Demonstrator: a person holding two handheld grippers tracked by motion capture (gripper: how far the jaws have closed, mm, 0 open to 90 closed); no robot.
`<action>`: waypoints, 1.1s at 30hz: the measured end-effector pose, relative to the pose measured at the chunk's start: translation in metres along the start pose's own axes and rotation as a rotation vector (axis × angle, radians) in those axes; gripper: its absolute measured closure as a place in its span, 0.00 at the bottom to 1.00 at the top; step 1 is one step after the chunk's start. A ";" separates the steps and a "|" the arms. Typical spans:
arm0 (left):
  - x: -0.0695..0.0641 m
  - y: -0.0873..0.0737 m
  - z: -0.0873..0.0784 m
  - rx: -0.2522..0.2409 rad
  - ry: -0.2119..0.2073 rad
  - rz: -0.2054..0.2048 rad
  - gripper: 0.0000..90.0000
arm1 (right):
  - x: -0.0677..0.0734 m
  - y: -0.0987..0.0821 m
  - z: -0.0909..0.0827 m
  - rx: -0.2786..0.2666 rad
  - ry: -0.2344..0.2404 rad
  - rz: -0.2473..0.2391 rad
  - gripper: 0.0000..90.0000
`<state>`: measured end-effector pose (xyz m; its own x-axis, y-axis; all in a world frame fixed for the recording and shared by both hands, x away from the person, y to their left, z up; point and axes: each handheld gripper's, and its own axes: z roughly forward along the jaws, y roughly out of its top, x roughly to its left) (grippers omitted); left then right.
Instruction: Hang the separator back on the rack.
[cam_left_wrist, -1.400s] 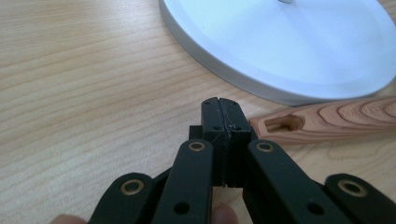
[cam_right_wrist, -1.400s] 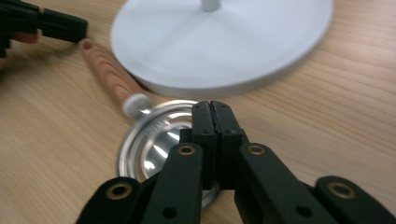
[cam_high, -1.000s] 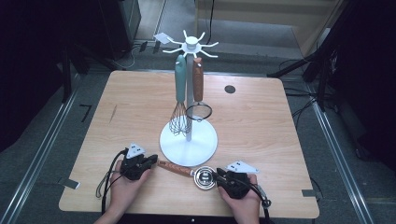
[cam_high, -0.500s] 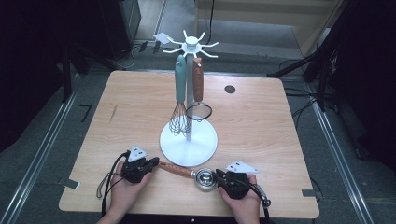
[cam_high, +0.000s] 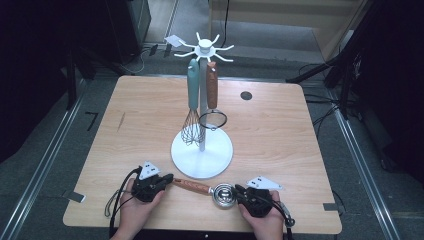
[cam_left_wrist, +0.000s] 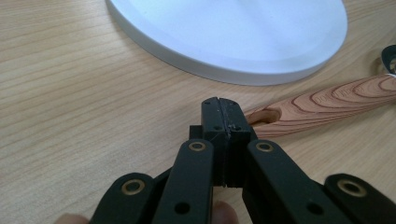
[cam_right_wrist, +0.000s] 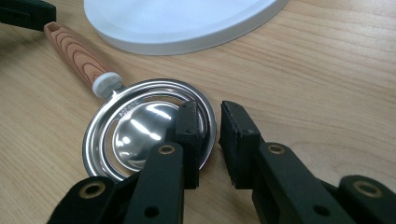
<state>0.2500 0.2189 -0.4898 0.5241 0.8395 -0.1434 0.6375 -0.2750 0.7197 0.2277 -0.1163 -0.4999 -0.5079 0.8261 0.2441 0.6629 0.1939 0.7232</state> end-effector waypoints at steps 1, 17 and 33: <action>-0.001 -0.001 0.000 -0.001 0.003 0.003 1.00 | 0.000 0.000 -0.001 0.006 0.006 -0.001 0.90; -0.004 -0.002 0.000 0.003 -0.005 0.022 1.00 | -0.004 0.018 -0.011 0.058 0.052 -0.189 0.73; -0.012 -0.005 0.000 0.009 -0.033 0.045 1.00 | 0.013 0.049 -0.012 0.209 0.106 -0.514 0.77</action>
<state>0.2406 0.2099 -0.4913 0.5701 0.8107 -0.1335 0.6179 -0.3159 0.7200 0.2468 -0.1026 -0.4537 -0.8397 0.5419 -0.0343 0.4050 0.6672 0.6251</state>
